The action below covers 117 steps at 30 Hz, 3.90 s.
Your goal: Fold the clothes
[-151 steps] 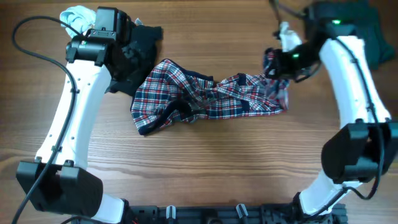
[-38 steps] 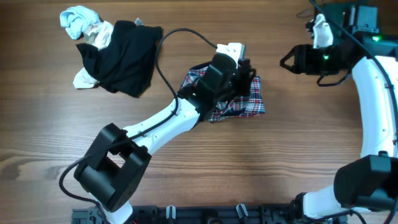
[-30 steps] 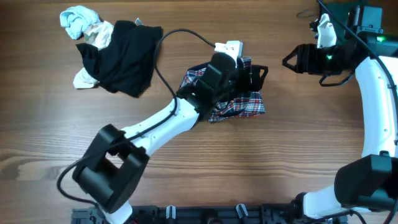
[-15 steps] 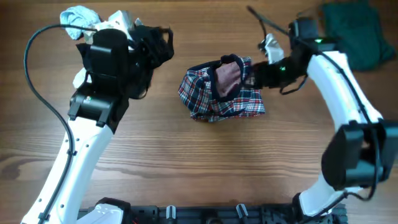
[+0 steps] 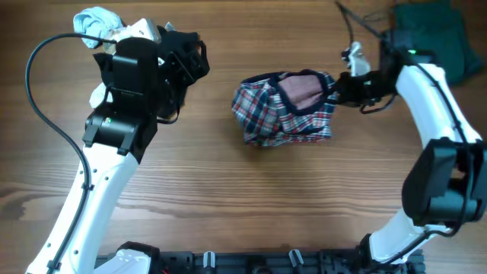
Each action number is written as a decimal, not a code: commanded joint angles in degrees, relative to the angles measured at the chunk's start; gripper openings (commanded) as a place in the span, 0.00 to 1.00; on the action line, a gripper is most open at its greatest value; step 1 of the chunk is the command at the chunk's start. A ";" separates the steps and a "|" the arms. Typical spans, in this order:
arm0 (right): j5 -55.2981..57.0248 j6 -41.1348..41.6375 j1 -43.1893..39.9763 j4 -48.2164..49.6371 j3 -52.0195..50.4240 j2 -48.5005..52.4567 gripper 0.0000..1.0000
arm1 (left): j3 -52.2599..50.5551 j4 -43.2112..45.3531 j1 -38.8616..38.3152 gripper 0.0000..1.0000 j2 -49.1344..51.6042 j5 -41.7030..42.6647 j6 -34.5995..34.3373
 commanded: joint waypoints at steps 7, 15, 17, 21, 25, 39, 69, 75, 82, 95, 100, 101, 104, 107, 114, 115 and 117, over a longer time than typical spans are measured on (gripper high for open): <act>10.27 -2.27 -2.36 -1.09 0.33 0.63 1.00 | 0.04 -1.73 0.35 1.00 1.42 -1.03 0.07; -1.46 -3.96 -3.89 1.42 0.33 8.79 1.00 | 0.04 -2.95 0.35 1.00 1.44 -1.03 0.07; -4.85 -5.03 -3.89 1.70 0.33 13.05 1.00 | 0.04 -3.17 0.35 1.00 1.44 -1.03 0.07; -8.17 -5.31 -3.89 2.89 0.33 16.48 0.98 | 0.04 -3.26 0.35 1.00 1.44 -1.03 0.07; -10.38 -3.87 -3.89 4.55 0.35 16.48 0.04 | 0.04 -3.23 0.35 1.00 2.14 -1.01 0.07; -2.80 24.87 -4.81 19.76 14.47 -4.20 0.04 | 0.04 -3.19 0.35 1.00 4.13 -1.44 0.07; 24.55 69.53 -21.55 58.31 14.23 16.24 0.04 | 0.04 -3.72 0.24 1.00 8.24 -3.13 0.02; 22.12 69.68 -22.60 49.62 14.23 14.97 1.00 | 0.04 -1.53 0.13 1.00 11.13 -2.27 -0.15; 30.69 69.24 -27.52 13.16 14.23 1.57 1.00 | 0.04 -0.20 0.13 1.00 11.54 -2.23 -0.15; -16.44 13.90 -22.34 4.17 14.25 -10.80 1.00 | 0.04 -4.15 0.13 1.00 11.93 -2.25 -0.15; -12.87 8.41 -8.26 2.69 14.25 -10.80 1.00 | 0.04 -4.13 0.13 1.00 11.93 -2.25 -0.15; -10.67 8.44 -5.42 2.71 14.23 -10.78 1.00 | 0.04 -4.13 0.13 1.00 11.93 -2.25 -0.15; -2.69 10.75 0.92 3.04 14.23 -10.71 1.00 | 0.04 -4.15 0.13 1.00 11.93 -2.25 -0.15; -0.66 11.76 3.74 5.35 14.23 -10.62 1.00 | 0.04 -4.13 0.13 1.00 11.93 -2.27 -0.15; 1.09 14.21 4.44 7.69 14.23 -10.62 1.00 | 0.04 -4.15 0.13 1.00 11.93 -2.25 -0.15; 1.07 14.21 4.44 7.69 14.23 -10.62 1.00 | 0.04 -4.13 0.37 1.00 11.93 -2.27 -0.15; 1.09 14.21 4.44 7.67 14.23 -10.62 1.00 | 0.04 -4.15 0.52 1.00 11.52 -2.27 -0.15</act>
